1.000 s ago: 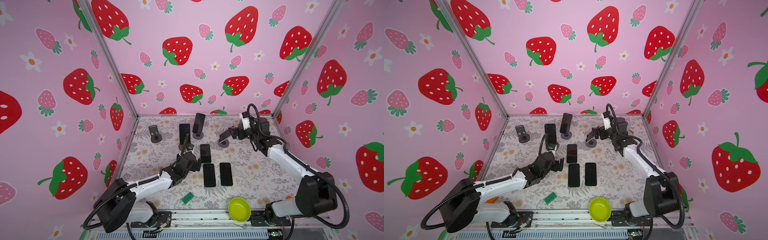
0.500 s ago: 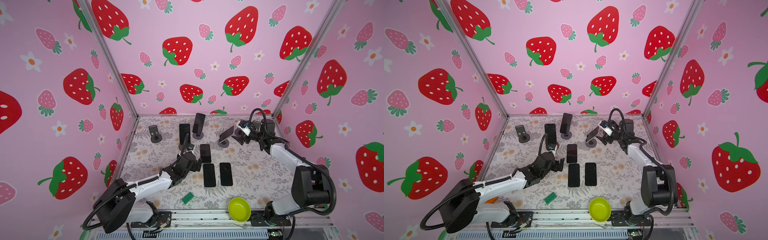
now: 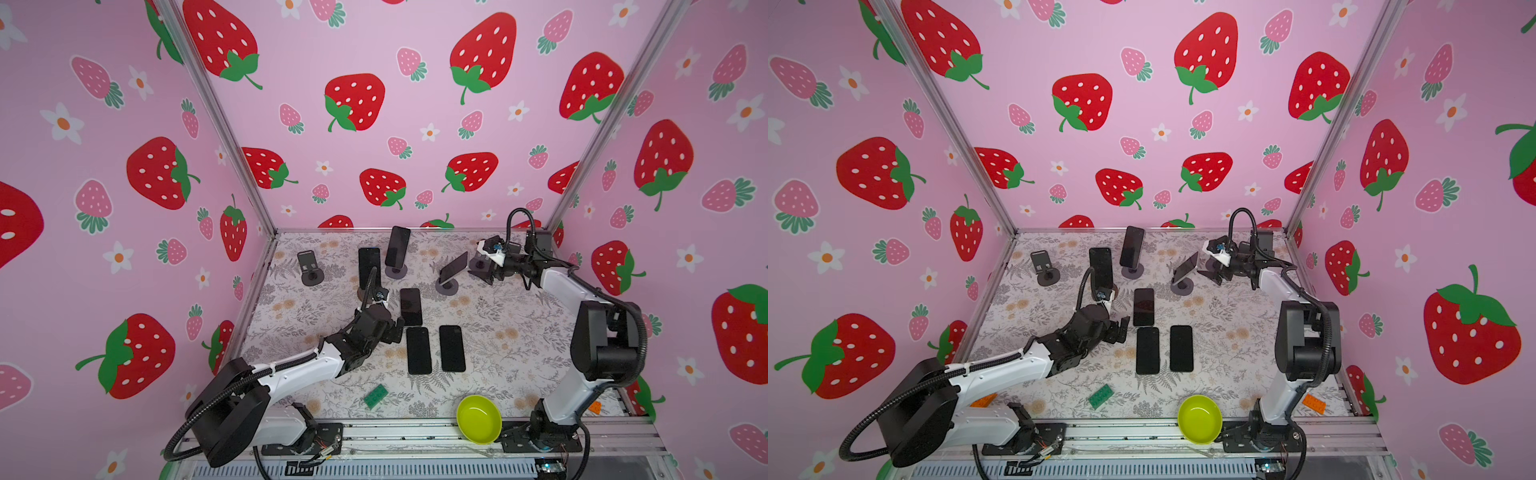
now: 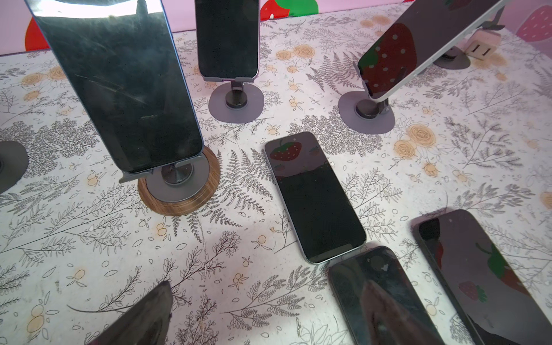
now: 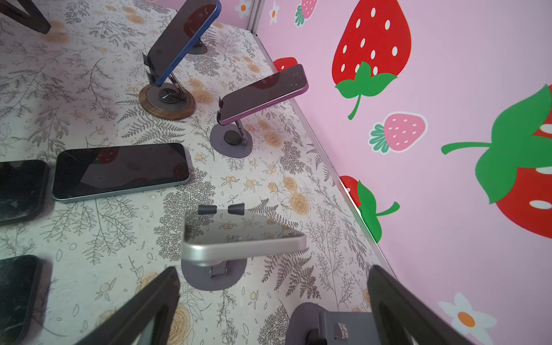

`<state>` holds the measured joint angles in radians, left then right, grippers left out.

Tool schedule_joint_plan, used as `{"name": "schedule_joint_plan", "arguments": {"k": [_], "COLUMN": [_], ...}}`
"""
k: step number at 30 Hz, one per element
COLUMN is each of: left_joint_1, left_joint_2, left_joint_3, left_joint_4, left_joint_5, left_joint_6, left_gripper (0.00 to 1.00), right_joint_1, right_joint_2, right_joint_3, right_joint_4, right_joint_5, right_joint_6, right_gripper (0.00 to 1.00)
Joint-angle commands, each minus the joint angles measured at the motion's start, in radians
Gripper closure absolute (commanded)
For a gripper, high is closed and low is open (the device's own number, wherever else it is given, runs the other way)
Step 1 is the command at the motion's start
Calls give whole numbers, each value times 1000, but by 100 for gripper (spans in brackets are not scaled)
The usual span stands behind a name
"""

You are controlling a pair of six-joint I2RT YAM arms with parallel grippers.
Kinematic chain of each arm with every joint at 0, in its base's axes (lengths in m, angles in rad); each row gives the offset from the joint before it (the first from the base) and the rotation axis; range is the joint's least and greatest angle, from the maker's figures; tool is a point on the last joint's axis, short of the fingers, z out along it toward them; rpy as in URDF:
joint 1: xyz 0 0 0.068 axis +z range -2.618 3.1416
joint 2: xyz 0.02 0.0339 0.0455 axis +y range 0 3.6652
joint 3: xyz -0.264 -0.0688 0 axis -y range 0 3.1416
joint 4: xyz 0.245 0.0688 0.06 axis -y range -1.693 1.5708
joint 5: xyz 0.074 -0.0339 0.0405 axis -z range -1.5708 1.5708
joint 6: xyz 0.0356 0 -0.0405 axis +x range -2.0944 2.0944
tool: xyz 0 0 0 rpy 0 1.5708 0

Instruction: Remove the phone from the phone stand

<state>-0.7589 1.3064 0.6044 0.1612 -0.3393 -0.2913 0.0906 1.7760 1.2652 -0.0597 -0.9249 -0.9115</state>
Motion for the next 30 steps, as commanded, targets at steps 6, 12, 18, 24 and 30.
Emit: {"name": "schedule_joint_plan", "arguments": {"k": [6,12,18,24,30], "left_joint_1": [3,3,1,3,3], "left_joint_2": [10,14,25,16,8], "left_joint_3": [21,18,24,20,20], "left_joint_4": [11,21,19,19,14], "left_joint_5": [5,6,12,6,5], "left_joint_6": [-5,-5,-8,-5,-5], "left_gripper": [1,1,1,0,1], "right_joint_1": [-2,3,27,50,70], "right_joint_2": [114,161,205,255,284], "right_joint_3": [139,190,222,280,308], "right_joint_4": [-188,-227,-262,-329,-368], "right_joint_5": [-136,-157,-168,-181,-177], "right_joint_6": [-115,-127,-132,-149,-164], "right_gripper": [0,0,0,1,2]}}
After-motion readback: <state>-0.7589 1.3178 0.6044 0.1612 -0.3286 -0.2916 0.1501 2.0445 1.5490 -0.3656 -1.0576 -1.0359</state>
